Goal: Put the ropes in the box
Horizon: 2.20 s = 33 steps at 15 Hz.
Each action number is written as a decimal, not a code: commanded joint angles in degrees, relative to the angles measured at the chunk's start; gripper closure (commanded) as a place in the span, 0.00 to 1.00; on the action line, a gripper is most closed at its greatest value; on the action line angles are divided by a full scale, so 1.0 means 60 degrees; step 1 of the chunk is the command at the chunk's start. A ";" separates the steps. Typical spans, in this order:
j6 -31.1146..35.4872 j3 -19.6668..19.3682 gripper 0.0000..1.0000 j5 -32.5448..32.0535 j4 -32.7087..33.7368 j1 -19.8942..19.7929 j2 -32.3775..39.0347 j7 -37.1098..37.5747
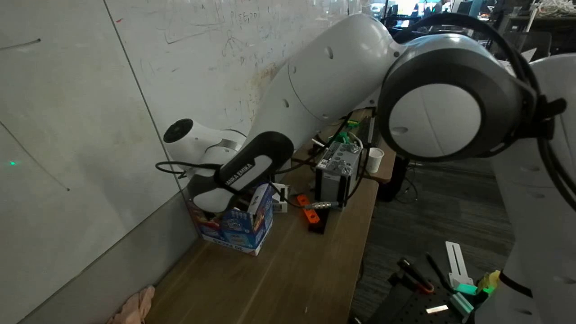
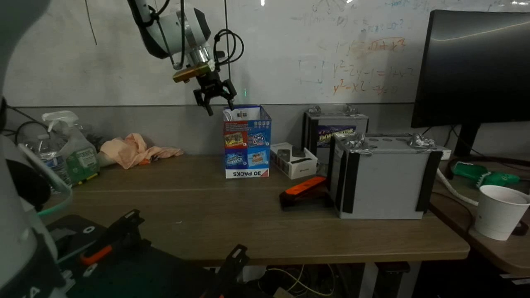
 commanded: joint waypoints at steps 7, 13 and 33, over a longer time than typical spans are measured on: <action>0.0377 -0.0814 0.00 -0.1603 0.0536 0.0643 0.0452 0.1544; 0.0318 -0.0777 0.00 -0.2541 0.0466 0.0641 0.0340 0.2341; -0.1794 0.0894 0.00 0.2668 -0.1988 -0.1083 -0.3860 -0.0375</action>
